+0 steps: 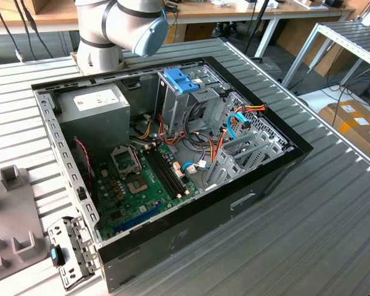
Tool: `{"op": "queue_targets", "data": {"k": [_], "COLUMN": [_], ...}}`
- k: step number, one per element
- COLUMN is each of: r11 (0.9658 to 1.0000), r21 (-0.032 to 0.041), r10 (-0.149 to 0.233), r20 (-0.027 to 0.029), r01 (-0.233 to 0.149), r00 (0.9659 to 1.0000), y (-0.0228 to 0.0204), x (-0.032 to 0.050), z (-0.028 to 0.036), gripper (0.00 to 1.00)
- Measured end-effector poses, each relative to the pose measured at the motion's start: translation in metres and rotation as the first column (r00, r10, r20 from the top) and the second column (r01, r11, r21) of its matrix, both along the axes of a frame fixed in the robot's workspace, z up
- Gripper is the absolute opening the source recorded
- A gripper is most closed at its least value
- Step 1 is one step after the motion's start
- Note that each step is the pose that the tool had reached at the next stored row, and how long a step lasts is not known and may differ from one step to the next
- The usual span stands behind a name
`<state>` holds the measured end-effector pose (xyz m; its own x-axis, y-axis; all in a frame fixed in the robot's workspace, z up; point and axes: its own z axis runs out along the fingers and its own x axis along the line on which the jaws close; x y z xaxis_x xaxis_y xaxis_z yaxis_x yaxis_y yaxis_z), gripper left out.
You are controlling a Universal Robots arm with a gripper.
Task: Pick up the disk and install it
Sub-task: 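Pick up the disk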
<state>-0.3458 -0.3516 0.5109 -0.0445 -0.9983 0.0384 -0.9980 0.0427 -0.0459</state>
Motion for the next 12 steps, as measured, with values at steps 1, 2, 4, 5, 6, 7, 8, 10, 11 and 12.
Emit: {"op": "queue_targets", "data": {"k": [1, 2, 4, 5, 6, 7, 8, 10, 11, 12], "r11": [1.0000, 1.0000, 1.0000, 1.0000, 1.0000, 1.0000, 1.0000, 1.0000, 1.0000, 1.0000], "r21": [0.0000, 0.0000, 0.0000, 0.0000, 0.0000, 0.0000, 0.0001, 0.0000, 0.0000, 0.0000], "r10": [0.000, 0.000, 0.000, 0.000, 0.000, 0.000, 0.000, 0.000, 0.000, 0.000], "r20": [-0.0011, -0.0024, -0.0044, -0.0052, -0.0061, -0.0068, -0.0077, -0.0089, -0.0101, -0.0112], "r01": [0.000, 0.000, 0.000, 0.000, 0.000, 0.000, 0.000, 0.000, 0.000, 0.000], "r00": [1.0000, 1.0000, 1.0000, 1.0000, 1.0000, 1.0000, 1.0000, 1.0000, 0.9999, 0.9999], "y": [0.0000, 0.0000, 0.0000, 0.0000, 0.0000, 0.0000, 0.0000, 0.0000, 0.0000, 0.0000], "x": [0.0047, 0.0113, 0.0203, 0.0235, 0.0276, 0.0305, 0.0346, 0.0399, 0.0453, 0.0501], "z": [0.0000, 0.0000, 0.0000, 0.0000, -0.0001, -0.0001, -0.0001, -0.0001, -0.0001, -0.0001], "gripper": [0.35, 0.35, 0.35, 0.35, 0.35, 0.35, 0.35, 0.35, 0.35, 0.35]}}
